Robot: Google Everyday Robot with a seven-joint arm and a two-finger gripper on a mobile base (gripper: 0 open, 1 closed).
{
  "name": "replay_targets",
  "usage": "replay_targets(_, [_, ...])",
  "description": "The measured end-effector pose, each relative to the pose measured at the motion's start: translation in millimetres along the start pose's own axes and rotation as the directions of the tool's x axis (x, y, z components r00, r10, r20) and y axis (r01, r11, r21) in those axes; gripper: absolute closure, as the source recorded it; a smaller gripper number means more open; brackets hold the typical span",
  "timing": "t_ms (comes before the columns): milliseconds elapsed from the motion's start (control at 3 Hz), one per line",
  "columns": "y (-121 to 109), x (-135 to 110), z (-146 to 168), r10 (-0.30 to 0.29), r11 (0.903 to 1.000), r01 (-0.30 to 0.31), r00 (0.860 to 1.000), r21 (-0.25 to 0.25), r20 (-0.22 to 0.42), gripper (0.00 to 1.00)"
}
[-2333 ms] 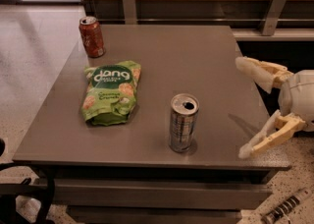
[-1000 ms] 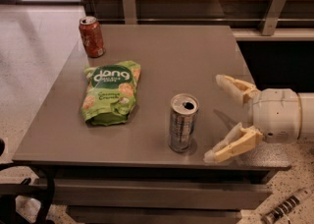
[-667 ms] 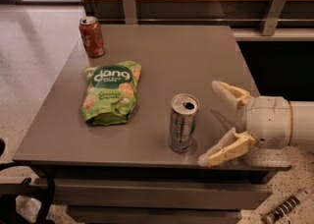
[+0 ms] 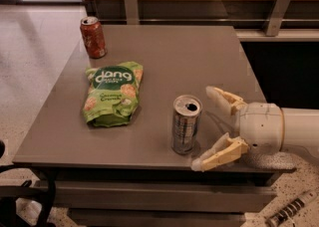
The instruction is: Move redbull can near coke can
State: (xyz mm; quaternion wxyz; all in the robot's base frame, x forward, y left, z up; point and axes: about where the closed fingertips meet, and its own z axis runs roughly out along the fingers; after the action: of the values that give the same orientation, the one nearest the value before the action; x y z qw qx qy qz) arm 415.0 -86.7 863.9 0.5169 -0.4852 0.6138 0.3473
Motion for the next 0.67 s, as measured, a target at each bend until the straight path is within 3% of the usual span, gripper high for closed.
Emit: replay_targets(667, [4.8,-4.2,15.7,0.003,0.9996,-0.001,0.997,-0.03,0.075,0.0])
